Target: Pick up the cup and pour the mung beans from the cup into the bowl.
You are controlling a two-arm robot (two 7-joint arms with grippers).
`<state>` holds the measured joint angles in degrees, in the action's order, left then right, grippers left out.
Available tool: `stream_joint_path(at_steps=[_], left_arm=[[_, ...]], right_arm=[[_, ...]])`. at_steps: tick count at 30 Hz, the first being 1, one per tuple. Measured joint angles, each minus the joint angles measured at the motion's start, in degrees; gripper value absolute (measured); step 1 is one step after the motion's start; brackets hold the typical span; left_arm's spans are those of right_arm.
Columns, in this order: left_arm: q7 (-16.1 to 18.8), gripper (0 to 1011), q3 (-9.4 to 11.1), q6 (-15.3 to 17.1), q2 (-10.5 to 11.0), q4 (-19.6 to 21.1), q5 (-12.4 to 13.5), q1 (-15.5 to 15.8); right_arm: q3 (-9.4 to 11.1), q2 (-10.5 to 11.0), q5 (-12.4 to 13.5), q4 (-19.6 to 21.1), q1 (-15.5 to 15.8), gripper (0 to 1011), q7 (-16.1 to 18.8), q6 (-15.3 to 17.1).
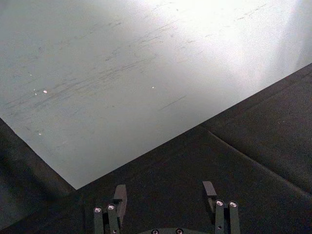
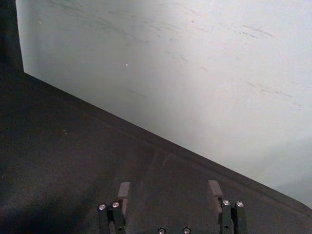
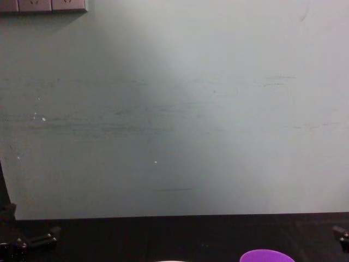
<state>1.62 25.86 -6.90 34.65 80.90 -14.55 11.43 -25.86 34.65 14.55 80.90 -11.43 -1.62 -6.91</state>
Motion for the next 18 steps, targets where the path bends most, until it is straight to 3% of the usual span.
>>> stream_joint_path(at_steps=[18], left_arm=[[0.0, 1011, 0.0, 0.0, 0.0, 0.0, 0.0, 0.0]], right_arm=[[0.0, 0.0, 0.0, 0.0, 0.0, 1003, 0.0, 0.0]])
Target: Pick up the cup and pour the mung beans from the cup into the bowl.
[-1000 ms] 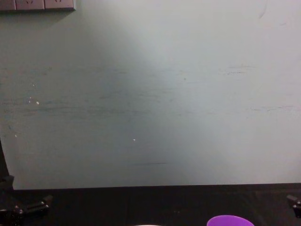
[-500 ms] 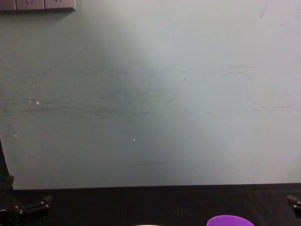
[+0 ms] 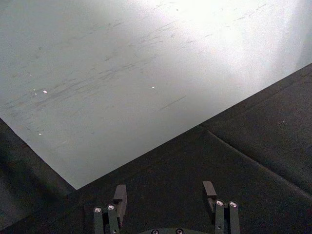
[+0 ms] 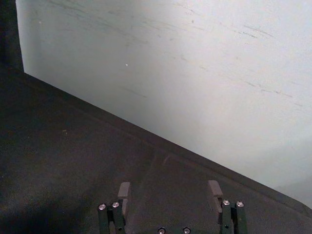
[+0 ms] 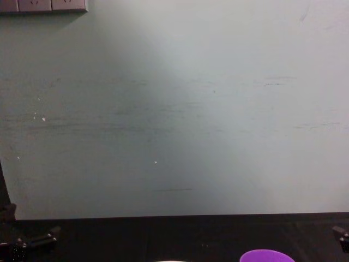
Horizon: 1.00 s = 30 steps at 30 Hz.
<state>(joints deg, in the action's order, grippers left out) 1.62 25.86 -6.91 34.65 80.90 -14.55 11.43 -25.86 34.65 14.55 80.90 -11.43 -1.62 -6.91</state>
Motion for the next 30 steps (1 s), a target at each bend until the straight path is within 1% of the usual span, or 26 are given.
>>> stream_joint_path(at_steps=[30], left_arm=[[0.0, 1011, 0.0, 0.0, 0.0, 0.0, 0.0, 0.0]], right_arm=[[0.0, 0.0, 0.0, 0.0, 0.0, 1003, 0.0, 0.0]])
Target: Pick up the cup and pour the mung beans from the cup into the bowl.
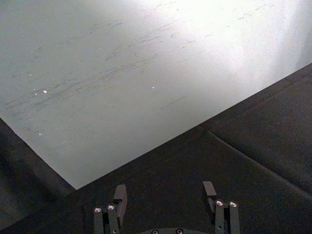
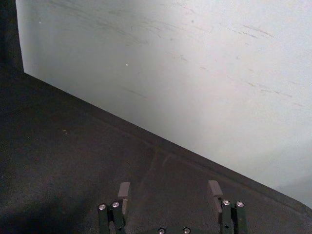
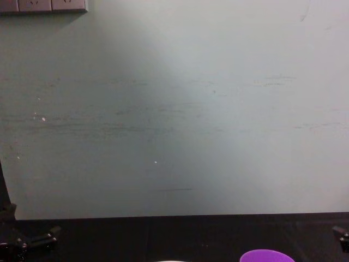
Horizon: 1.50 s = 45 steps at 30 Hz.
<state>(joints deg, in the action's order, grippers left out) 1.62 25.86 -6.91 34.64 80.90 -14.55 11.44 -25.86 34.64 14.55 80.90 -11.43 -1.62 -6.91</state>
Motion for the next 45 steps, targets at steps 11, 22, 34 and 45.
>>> stream_joint_path(at_steps=[11, 22, 34, 45], left_arm=[[0.0, 1011, 0.0, 0.0, 0.0, 0.0, 0.0, 0.0], [0.0, 1011, 0.0, 0.0, 0.0, 0.0, 0.0, 0.0], [0.0, 1011, 0.0, 0.0, 0.0, 0.0, 0.0, 0.0], [0.0, 1011, 0.0, 0.0, 0.0, 0.0, 0.0, 0.0]], right_arm=[[0.0, 0.0, 0.0, 0.0, 0.0, 1003, 0.0, 0.0], [0.0, 0.0, 0.0, 0.0, 0.0, 1003, 0.0, 0.0], [0.0, 0.0, 0.0, 0.0, 0.0, 1003, 0.0, 0.0], [0.0, 0.0, 0.0, 0.0, 0.0, 1003, 0.0, 0.0]])
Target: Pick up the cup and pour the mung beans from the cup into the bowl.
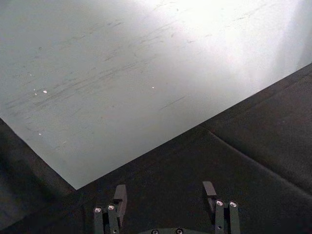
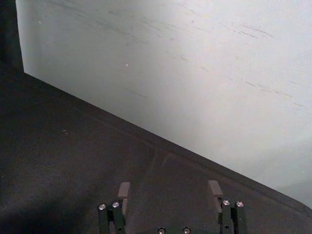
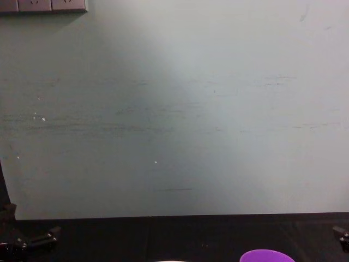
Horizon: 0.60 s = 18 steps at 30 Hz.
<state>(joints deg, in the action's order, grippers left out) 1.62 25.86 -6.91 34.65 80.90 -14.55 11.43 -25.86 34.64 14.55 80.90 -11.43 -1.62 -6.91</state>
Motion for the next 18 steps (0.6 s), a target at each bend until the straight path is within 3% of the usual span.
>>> stream_joint_path(at_steps=[18], left_arm=[[0.0, 1011, 0.0, 0.0, 0.0, 0.0, 0.0, 0.0]], right_arm=[[0.0, 0.0, 0.0, 0.0, 0.0, 1003, 0.0, 0.0]])
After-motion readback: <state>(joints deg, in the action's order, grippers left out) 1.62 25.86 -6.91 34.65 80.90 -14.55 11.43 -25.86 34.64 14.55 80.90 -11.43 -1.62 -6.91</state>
